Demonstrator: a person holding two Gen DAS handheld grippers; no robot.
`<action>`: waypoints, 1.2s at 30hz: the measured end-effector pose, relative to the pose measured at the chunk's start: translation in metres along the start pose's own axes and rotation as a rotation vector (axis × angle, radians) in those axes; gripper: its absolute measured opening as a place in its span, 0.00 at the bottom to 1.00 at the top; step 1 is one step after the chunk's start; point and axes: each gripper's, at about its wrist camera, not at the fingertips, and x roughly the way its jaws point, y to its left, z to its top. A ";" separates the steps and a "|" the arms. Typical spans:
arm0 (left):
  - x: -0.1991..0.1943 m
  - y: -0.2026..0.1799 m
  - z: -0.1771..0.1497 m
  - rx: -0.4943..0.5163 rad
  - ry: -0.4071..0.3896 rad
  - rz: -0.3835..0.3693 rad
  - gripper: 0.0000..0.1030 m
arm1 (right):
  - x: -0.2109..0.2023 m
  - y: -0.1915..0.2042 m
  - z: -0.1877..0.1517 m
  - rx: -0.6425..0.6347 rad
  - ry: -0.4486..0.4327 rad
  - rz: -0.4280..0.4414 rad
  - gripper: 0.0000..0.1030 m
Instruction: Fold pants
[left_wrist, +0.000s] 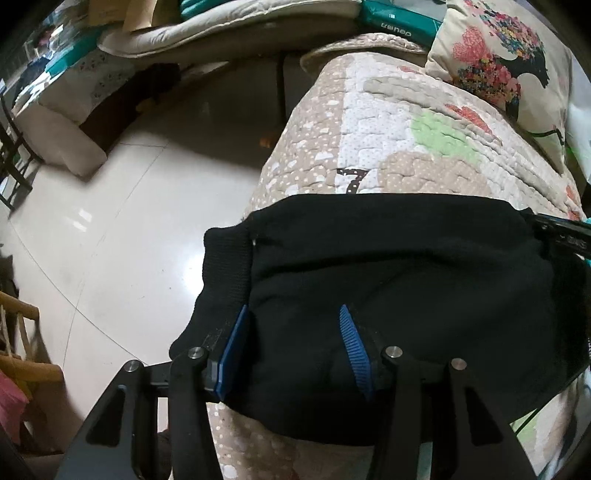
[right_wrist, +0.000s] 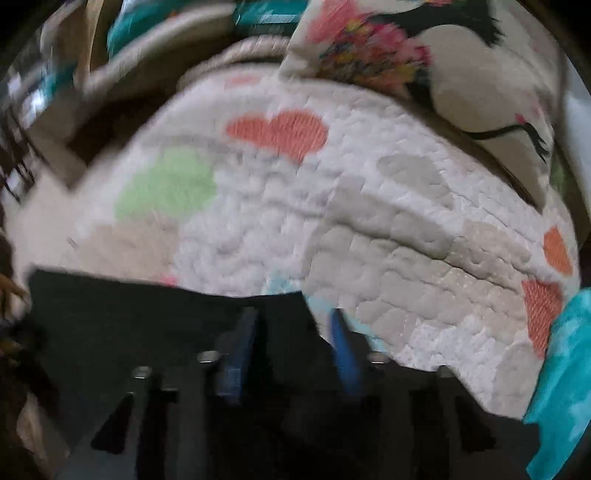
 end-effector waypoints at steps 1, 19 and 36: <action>-0.001 -0.001 0.000 0.008 0.003 0.004 0.50 | 0.002 -0.005 0.003 0.022 -0.012 -0.015 0.35; -0.010 0.136 0.004 -0.585 0.009 -0.173 0.50 | -0.077 -0.015 -0.050 0.204 -0.121 0.023 0.53; -0.065 0.107 -0.016 -0.466 -0.188 -0.110 0.50 | -0.079 0.153 -0.073 -0.309 -0.094 0.023 0.59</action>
